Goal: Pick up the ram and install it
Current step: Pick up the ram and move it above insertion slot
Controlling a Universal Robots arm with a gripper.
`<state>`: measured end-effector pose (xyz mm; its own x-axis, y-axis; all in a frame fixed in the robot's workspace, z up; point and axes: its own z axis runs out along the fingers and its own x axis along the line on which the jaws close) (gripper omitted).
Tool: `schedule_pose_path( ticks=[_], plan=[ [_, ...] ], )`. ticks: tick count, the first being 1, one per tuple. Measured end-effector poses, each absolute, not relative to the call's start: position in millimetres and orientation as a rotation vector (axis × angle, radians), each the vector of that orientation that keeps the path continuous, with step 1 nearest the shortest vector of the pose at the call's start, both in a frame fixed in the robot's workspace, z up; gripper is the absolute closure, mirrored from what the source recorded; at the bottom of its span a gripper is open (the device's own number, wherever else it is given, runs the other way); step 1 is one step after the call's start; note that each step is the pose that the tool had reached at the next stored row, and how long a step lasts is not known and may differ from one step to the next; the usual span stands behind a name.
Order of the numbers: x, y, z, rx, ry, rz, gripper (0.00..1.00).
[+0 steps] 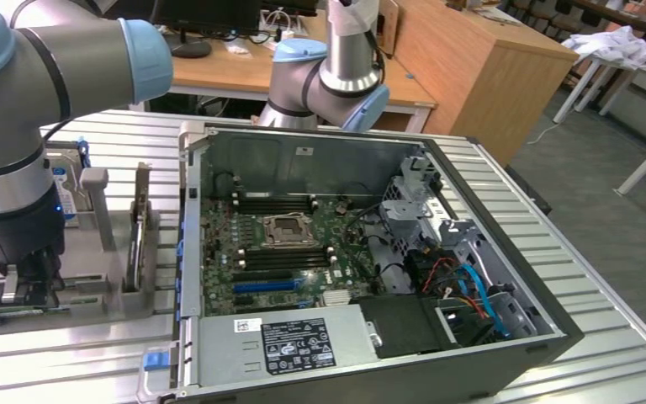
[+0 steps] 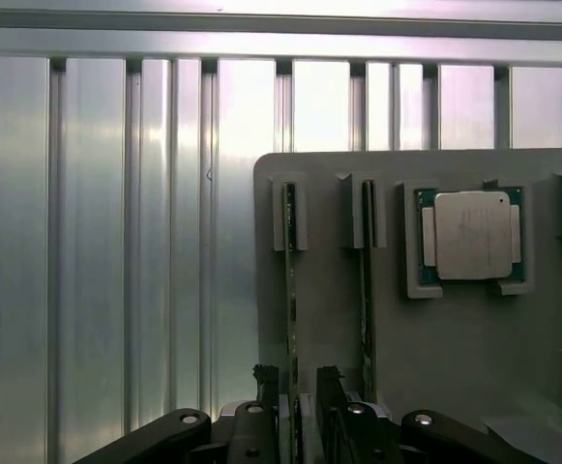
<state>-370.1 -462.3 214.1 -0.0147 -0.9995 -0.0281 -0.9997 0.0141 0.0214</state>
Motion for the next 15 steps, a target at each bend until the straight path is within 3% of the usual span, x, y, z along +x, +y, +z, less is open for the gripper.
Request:
schedule_pose_path(
  ticks=[15],
  plan=[
    [-370.0,-462.2,210.4,-2.213,2.222,0.055,0.7]
  ],
)
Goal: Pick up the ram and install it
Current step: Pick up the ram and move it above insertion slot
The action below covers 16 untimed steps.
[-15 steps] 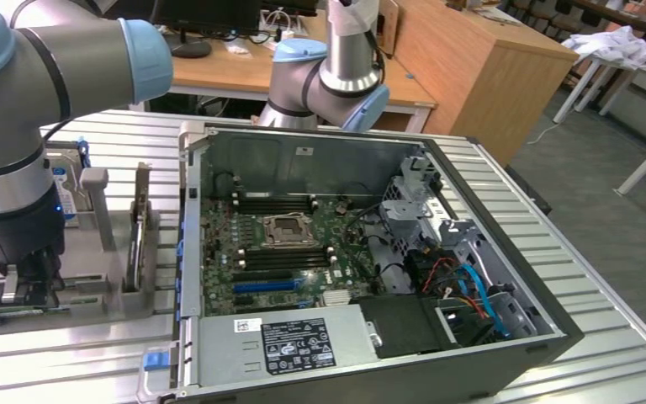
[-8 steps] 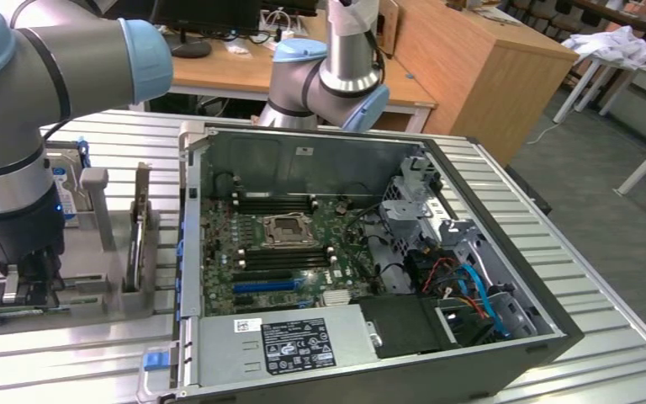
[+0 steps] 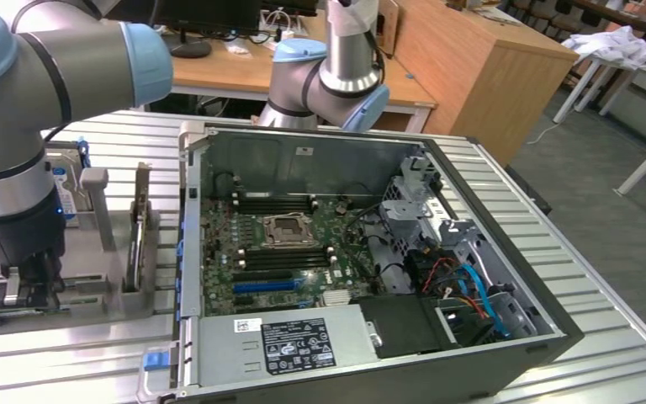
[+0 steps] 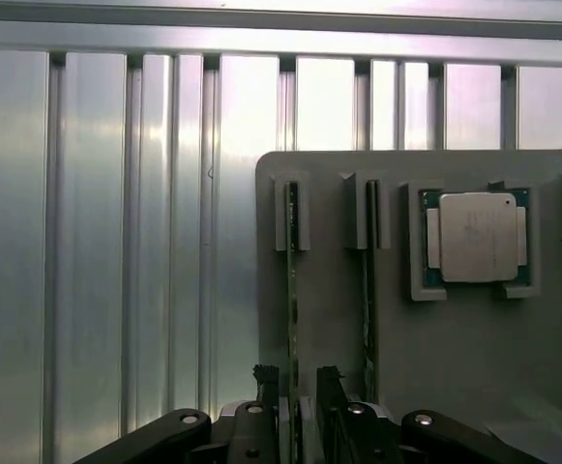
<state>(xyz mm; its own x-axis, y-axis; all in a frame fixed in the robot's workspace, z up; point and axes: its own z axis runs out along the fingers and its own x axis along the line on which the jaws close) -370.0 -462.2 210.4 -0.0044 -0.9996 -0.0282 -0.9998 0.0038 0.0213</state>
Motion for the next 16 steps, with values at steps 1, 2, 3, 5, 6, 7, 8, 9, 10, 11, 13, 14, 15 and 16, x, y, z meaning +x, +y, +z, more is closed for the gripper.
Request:
schedule_pose_path(
  ticks=[1,2,3,5,6,7,8,9,10,11,13,14,15,16],
  plan=[
    [-370.0,-462.2,209.7,-2.213,2.222,0.055,0.7],
    [-370.0,-462.2,209.0,-2.213,2.222,0.055,0.7],
    [-370.0,-462.3,208.4,-2.213,2.222,0.055,0.7],
    [-370.0,-462.3,207.3,-2.213,2.222,0.055,0.7],
    [-370.0,-462.3,206.7,-2.213,2.222,0.055,0.7],
    [-370.0,-462.2,206.1,-2.213,2.222,0.055,0.7],
    [-370.0,-462.3,205.5,-2.213,2.222,0.055,0.7],
    [-370.0,-462.2,204.9,-2.213,2.222,0.055,0.7],
    [-370.0,-462.3,204.4,-2.213,2.222,0.055,0.7],
    [-370.0,-462.2,203.8,-2.213,2.222,0.055,0.7],
    [-370.0,-462.2,202.8,-2.213,2.222,0.055,0.7],
    [-370.0,-462.3,202.4,-2.213,2.222,0.055,0.7],
    [-370.0,-462.2,201.9,-2.213,2.222,0.055,0.7],
    [-370.0,-462.3,201.5,-2.213,2.222,0.055,0.7]
  ],
)
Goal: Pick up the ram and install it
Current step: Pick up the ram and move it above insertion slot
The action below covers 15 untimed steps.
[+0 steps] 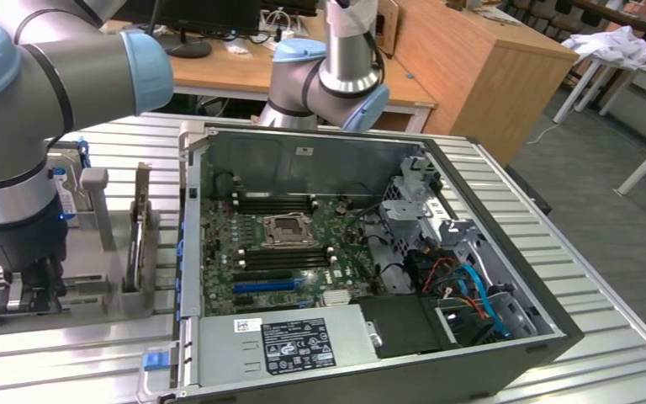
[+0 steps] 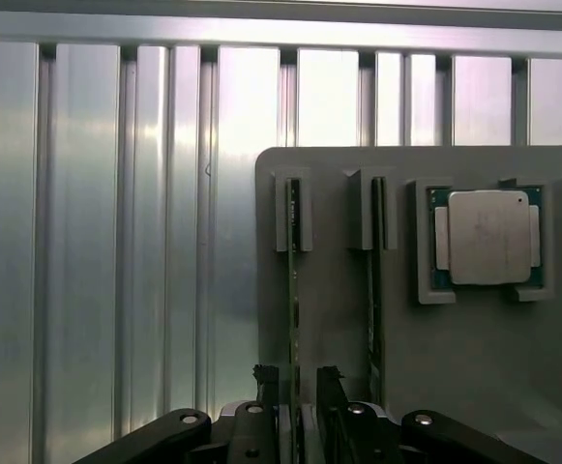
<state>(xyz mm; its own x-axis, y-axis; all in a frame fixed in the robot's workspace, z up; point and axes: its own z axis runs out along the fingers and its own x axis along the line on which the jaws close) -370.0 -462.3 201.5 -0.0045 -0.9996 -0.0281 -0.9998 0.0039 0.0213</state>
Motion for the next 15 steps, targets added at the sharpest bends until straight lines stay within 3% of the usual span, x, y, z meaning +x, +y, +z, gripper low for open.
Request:
schedule_pose_path(
  ticks=[15],
  plan=[
    [-370.0,-461.0,199.8,-2.213,2.222,0.055,0.7]
  ],
)
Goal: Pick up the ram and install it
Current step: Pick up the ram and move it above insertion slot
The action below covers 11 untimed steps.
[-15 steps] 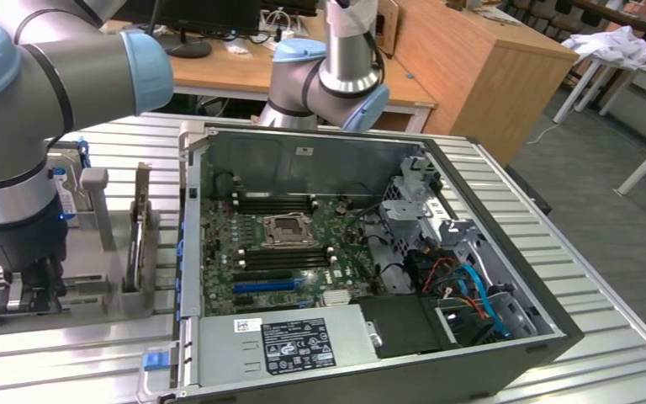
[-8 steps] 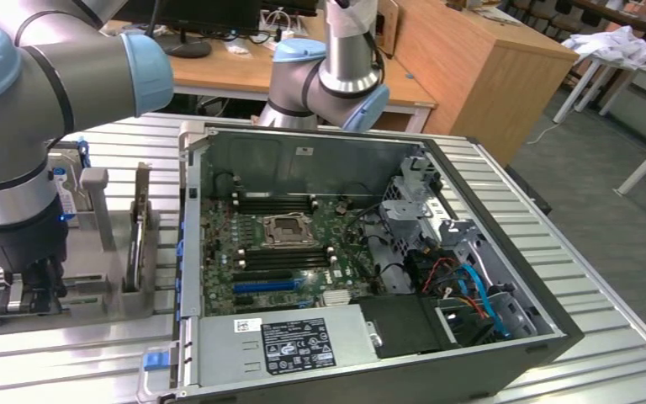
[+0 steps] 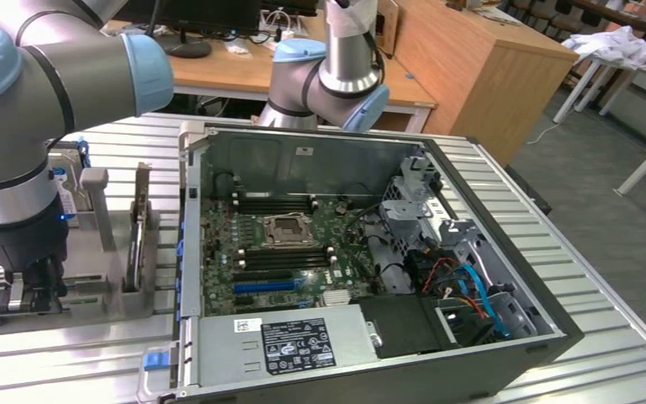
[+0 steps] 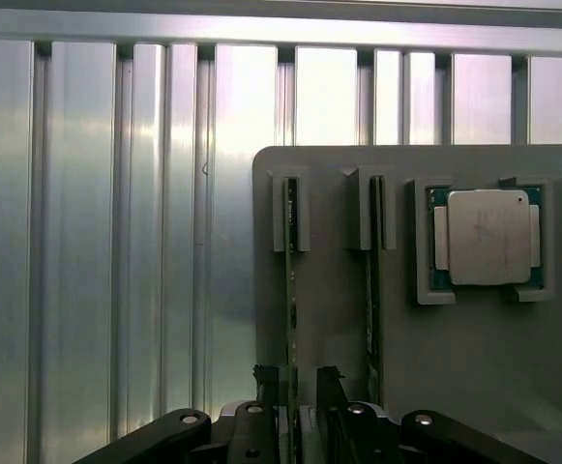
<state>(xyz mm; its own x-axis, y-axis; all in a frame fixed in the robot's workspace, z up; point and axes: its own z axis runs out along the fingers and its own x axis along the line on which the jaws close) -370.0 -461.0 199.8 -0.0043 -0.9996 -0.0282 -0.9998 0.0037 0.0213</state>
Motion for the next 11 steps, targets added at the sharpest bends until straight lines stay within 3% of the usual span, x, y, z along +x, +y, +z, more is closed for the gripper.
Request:
schedule_pose_path(
  ticks=[11],
  plan=[
    [-370.0,-461.0,196.2,-2.213,2.222,0.055,0.7]
  ],
)
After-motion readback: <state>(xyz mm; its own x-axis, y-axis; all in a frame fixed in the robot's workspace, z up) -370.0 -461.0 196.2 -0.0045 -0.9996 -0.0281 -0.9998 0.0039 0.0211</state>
